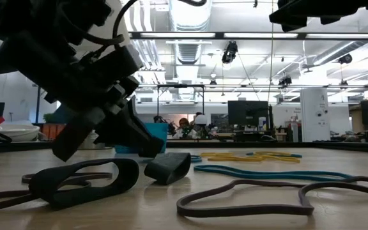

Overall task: Pick and place rubber bands into bin
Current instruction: Put the top black rubber band into the blue bin, then put the top yellow rubber band into the blue bin

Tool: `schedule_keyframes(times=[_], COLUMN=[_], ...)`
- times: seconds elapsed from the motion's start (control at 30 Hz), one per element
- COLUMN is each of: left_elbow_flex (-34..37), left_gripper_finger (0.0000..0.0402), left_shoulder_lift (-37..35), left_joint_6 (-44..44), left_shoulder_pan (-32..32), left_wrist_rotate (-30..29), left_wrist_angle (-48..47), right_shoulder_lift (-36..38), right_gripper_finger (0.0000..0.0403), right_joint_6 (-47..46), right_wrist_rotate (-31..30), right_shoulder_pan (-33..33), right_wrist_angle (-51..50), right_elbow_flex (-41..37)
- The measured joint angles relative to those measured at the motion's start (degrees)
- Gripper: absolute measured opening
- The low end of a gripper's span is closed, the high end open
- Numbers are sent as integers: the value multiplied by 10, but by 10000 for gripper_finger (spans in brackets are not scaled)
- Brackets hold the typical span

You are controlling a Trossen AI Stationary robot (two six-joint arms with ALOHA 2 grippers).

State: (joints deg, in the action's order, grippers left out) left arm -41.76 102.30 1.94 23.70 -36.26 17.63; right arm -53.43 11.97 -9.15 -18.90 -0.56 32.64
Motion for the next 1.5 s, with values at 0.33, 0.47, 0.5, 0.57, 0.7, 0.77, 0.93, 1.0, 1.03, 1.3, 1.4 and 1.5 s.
schedule_keyframes(times=[0.33, 0.47, 0.5, 0.57, 0.7, 0.77, 0.93, 1.0, 1.03, 1.3, 1.4, 1.5], left_elbow_flex=[0, 7, 11, 19, 38, 47, 50, 50, 50, 50, 50, 50], left_gripper_finger=[1, 1, 1, 1, 0, 0, 0, 5, 11, 98, 126, 143], left_shoulder_lift=[-93, -156, -171, -198, -236, -242, -243, -243, -243, -243, -244, -244], left_joint_6=[119, 186, 195, 199, 169, 142, 93, 89, 88, 88, 87, 84], left_shoulder_pan=[-5, -39, -53, -87, -174, -213, -269, -275, -275, -275, -275, -275], left_wrist_rotate=[-189, -227, -226, -210, -101, -70, -61, -59, -55, -28, -28, -28], left_wrist_angle=[-2, -1, -1, -10, -18, -21, -58, -67, -67, -67, -67, -67], right_shoulder_lift=[-14, -27, -29, -33, -34, -34, -34, -34, -34, -34, -34, -34], right_gripper_finger=[192, 192, 192, 192, 192, 192, 192, 192, 192, 192, 192, 192], right_joint_6=[-18, -21, -23, -27, -32, -38, -41, -41, -41, -45, -46, -49], right_wrist_rotate=[-41, -44, -44, -45, -45, -45, -45, -45, -45, -45, -45, -45], right_shoulder_pan=[0, 0, 0, 0, 0, 0, 0, 0, 0, 0, 0, 0], right_wrist_angle=[0, 1, 1, 0, 1, 1, 0, -1, 0, -1, -1, -1], right_elbow_flex=[-1, -1, -1, -1, -1, -1, -1, -1, -1, -1, -1, -1])
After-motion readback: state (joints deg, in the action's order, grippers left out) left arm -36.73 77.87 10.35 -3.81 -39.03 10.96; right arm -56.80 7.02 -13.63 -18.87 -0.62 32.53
